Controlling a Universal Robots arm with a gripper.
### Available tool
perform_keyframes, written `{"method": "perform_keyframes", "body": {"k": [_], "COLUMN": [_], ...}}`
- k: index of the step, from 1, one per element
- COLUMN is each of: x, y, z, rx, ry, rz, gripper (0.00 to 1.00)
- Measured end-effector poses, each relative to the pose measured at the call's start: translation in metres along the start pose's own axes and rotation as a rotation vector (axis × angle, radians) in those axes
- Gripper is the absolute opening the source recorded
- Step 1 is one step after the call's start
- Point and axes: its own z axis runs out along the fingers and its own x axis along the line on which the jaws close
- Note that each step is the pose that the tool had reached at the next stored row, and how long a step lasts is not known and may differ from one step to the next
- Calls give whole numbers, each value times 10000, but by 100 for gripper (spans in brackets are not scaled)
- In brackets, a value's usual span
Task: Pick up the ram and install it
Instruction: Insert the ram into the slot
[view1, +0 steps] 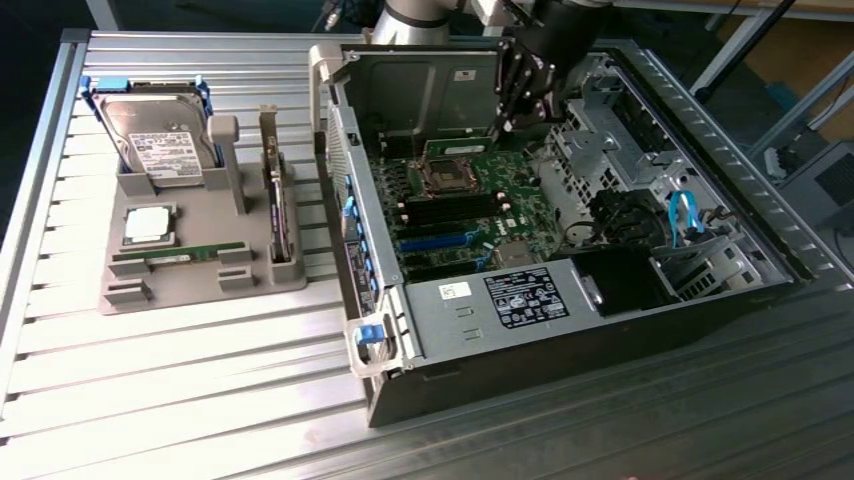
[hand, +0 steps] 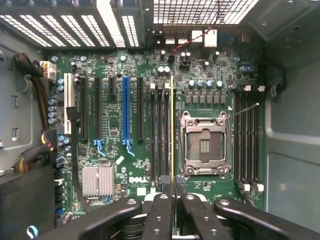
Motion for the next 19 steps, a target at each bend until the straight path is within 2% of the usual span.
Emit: {"method": "perform_keyframes", "body": {"k": [4, 19], "x": [3, 9], "y": [-5, -16], "z": [114, 344], "rx": [-1, -1], "ry": [1, 0], "rz": [0, 0], "gripper": [12, 12]}}
